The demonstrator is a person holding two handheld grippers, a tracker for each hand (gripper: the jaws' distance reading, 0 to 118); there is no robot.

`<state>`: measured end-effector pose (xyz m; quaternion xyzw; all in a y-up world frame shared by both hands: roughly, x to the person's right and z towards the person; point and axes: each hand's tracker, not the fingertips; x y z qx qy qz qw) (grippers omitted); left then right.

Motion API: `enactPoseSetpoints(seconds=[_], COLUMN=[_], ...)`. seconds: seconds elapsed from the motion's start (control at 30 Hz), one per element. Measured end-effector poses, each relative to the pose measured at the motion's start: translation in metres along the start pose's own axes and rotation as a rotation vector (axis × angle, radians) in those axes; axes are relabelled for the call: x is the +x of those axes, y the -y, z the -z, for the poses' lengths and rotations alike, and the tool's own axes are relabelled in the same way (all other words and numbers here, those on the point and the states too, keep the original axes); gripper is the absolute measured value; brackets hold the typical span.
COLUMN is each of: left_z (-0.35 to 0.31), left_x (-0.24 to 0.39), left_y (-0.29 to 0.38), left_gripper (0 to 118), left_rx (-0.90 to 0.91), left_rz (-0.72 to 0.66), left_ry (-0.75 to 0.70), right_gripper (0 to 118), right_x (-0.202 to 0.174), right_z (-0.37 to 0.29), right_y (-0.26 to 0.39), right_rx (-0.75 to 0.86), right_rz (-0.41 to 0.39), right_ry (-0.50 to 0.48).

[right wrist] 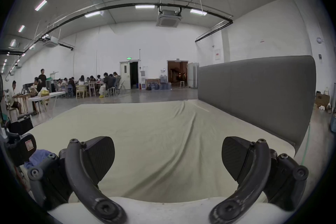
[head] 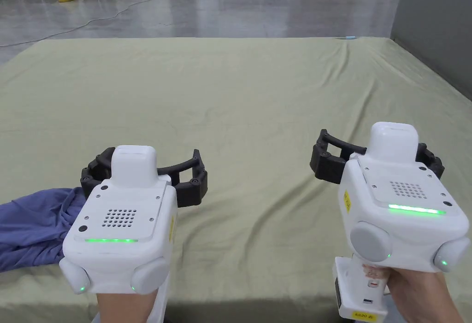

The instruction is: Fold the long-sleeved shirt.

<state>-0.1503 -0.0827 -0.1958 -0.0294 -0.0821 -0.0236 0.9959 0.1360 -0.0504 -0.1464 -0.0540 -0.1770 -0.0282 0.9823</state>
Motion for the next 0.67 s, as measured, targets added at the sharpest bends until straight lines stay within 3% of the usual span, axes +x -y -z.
enactPoseSetpoints(seconds=[0.2,0.3,0.37,0.43,0.67], left_z=[0.001,0.001,0.001,0.001,0.000], left_x=[-0.001,0.000,0.000,-0.001,-0.002], left_y=[-0.001,0.000,0.001,0.001,0.000], left_gripper=[118,118,118,118,118], left_rx=[-0.010,-0.014,-0.012,-0.016,-0.016], left_rz=[-0.001,0.001,-0.001,0.001,-0.003], left_ry=[0.003,0.003,0.000,0.000,-0.005], right_gripper=[117,117,117,117,117], right_x=[-0.005,-0.014,-0.014,-0.016,-0.012], right_z=[-0.006,-0.008,-0.009,-0.012,-0.007], right_y=[0.000,0.003,0.006,0.007,0.002], right_rx=[0.011,0.036,0.052,0.089,0.006], right_rz=[-0.043,-0.085,-0.098,-0.106,-0.015], right_ry=[-0.038,0.030,-0.008,0.022,-0.002])
